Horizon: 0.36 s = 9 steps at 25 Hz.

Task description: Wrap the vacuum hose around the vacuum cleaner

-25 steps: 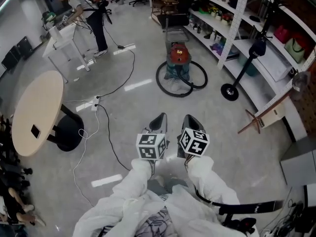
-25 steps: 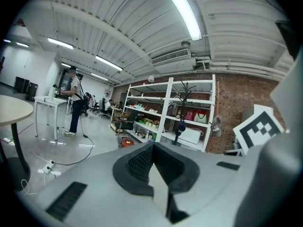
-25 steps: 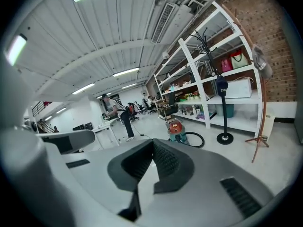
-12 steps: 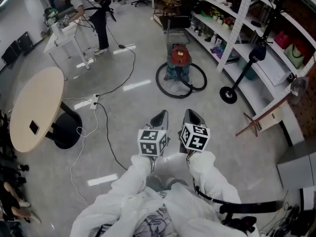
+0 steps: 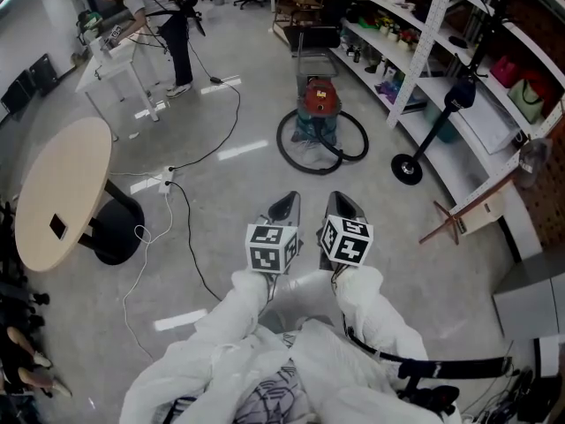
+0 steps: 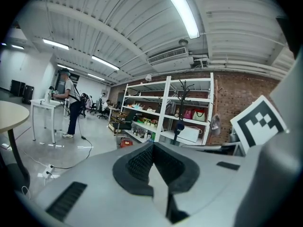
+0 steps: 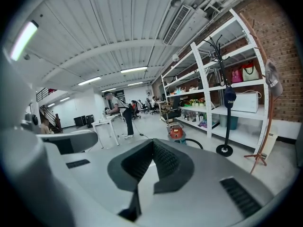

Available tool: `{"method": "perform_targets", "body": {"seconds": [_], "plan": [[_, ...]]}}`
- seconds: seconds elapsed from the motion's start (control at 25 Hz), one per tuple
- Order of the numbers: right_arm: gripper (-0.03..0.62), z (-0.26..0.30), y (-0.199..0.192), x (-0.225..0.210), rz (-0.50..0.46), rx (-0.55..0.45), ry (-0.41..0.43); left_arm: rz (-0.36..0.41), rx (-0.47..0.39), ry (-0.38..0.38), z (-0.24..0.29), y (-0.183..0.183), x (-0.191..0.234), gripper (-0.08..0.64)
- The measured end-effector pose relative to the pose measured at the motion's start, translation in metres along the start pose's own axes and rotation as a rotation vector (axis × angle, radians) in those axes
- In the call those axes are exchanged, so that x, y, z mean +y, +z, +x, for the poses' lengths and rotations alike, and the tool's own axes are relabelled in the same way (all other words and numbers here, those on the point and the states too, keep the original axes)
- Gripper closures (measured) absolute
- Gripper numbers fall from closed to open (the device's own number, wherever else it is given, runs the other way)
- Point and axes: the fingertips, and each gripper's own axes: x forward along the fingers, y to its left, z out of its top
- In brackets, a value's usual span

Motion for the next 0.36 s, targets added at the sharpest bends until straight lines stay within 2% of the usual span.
{"method": "perform_targets", "body": {"seconds": [0.36], "plan": [[0.578, 0.0057, -0.0086, 0.0087, -0.008, 0.008, 0.001, 0.002, 0.013, -0.026, 0.0046, -0.0075, -0.0015, 0.558]]}}
